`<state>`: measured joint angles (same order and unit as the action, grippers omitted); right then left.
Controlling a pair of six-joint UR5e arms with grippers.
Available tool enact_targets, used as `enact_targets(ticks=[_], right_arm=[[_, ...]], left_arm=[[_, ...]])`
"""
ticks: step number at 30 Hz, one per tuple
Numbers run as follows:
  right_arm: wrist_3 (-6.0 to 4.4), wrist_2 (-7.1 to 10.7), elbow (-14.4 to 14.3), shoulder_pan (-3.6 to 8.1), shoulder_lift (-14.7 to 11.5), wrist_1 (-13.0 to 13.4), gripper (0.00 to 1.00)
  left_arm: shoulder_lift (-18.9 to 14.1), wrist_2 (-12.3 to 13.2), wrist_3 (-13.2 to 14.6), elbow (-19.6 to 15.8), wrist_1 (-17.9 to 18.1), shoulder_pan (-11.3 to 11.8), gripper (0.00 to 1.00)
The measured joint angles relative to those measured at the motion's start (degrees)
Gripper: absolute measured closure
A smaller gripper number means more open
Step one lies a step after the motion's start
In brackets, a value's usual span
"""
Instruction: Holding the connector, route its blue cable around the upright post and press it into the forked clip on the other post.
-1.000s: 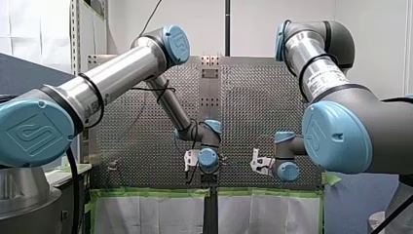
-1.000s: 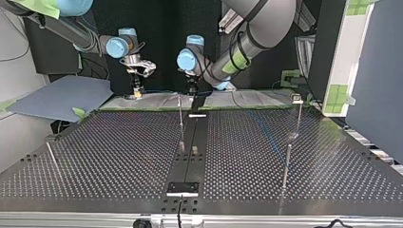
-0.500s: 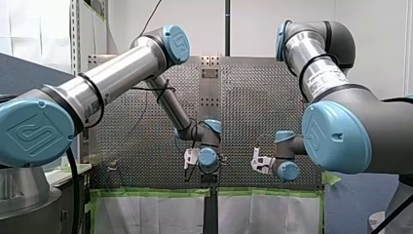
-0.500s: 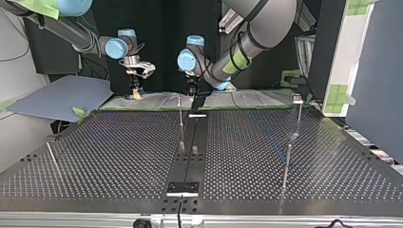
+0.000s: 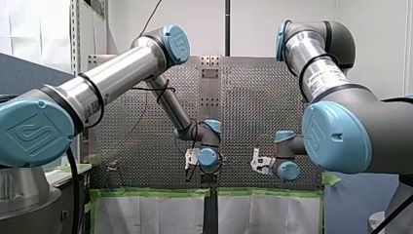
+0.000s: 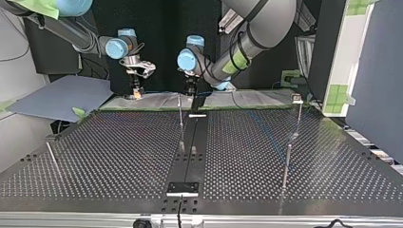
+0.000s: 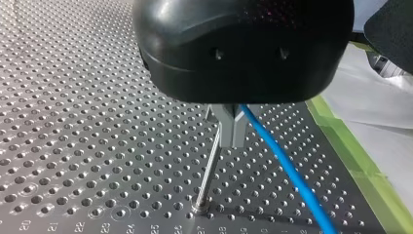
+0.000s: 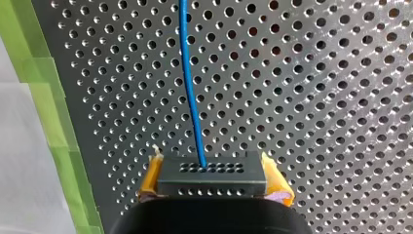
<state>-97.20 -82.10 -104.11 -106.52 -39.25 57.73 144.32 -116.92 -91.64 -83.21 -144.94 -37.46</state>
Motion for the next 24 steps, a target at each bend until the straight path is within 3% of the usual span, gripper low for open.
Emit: enact_targets(ticks=[12,24], right_arm=[[1.21,0.01,-0.03,-0.32,0.08,-1.03,1.0],[1.36,0.0,-0.03,-0.1,0.26,-1.44,1.0]], left_arm=[[0.32,-0.09,0.6,0.0,-1.78,0.3,0.99],[1.23,0.56,0.89,0.0,-2.34,0.85,0.99]])
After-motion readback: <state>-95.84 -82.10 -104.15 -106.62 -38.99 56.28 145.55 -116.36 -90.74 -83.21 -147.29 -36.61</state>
